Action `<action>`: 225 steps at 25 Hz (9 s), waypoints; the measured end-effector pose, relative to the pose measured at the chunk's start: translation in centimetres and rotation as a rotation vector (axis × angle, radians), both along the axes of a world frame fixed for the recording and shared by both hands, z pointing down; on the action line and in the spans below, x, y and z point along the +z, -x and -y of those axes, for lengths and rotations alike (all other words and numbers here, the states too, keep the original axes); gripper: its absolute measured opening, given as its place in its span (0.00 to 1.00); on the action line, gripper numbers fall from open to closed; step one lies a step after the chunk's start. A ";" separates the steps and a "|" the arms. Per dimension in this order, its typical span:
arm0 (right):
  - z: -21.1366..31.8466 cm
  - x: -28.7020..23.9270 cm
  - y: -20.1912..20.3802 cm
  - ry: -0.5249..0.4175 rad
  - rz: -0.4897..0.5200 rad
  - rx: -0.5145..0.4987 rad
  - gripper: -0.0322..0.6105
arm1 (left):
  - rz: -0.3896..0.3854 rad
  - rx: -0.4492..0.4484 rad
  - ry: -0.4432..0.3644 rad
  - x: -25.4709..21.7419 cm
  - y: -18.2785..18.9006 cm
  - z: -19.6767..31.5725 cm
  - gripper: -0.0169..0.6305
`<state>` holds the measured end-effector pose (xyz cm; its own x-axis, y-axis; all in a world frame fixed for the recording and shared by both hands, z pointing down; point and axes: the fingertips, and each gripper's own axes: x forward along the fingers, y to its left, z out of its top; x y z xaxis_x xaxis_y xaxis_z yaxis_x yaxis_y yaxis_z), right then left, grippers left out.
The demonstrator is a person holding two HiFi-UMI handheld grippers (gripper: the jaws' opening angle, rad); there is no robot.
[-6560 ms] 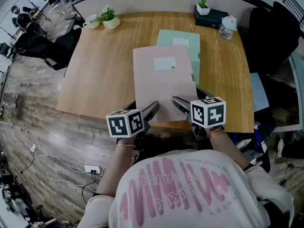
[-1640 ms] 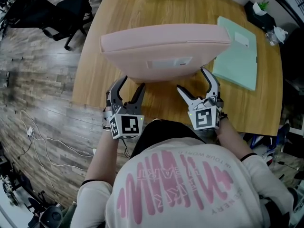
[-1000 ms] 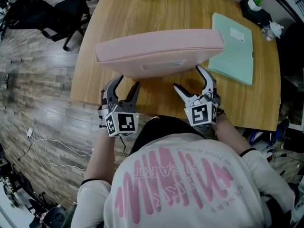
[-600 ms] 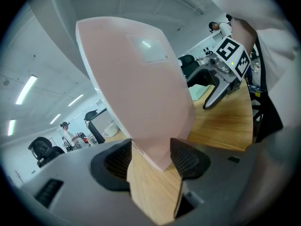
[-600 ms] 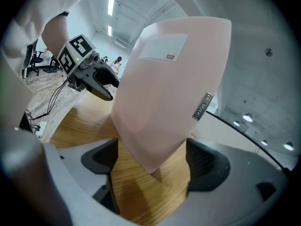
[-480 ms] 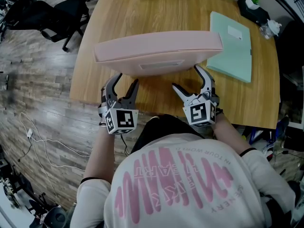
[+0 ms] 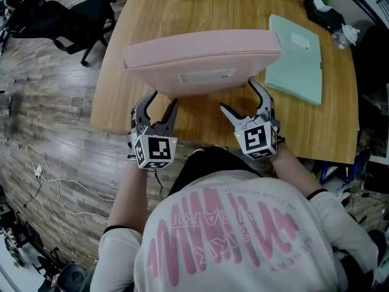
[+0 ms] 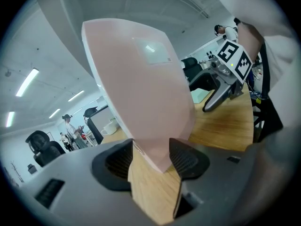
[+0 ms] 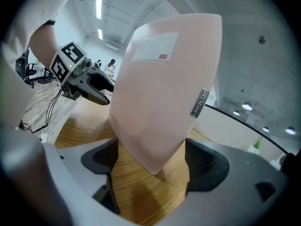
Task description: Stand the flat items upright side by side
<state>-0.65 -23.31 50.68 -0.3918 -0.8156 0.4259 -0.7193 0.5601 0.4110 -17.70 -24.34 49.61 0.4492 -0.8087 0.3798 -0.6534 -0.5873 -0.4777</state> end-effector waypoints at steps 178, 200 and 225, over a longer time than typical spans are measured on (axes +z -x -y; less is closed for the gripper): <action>-16.1 -7.2 -29.1 0.300 0.708 0.639 0.57 | -0.531 0.000 0.539 -6.6 -31.3 -11.4 0.65; -21.2 -15.4 -14.3 0.042 0.678 0.504 0.59 | -0.553 0.085 0.297 -14.4 -15.8 -18.5 0.59; -16.8 -15.7 -2.7 0.000 0.606 0.238 0.58 | -0.495 -0.065 0.009 -15.2 -3.7 -17.8 0.56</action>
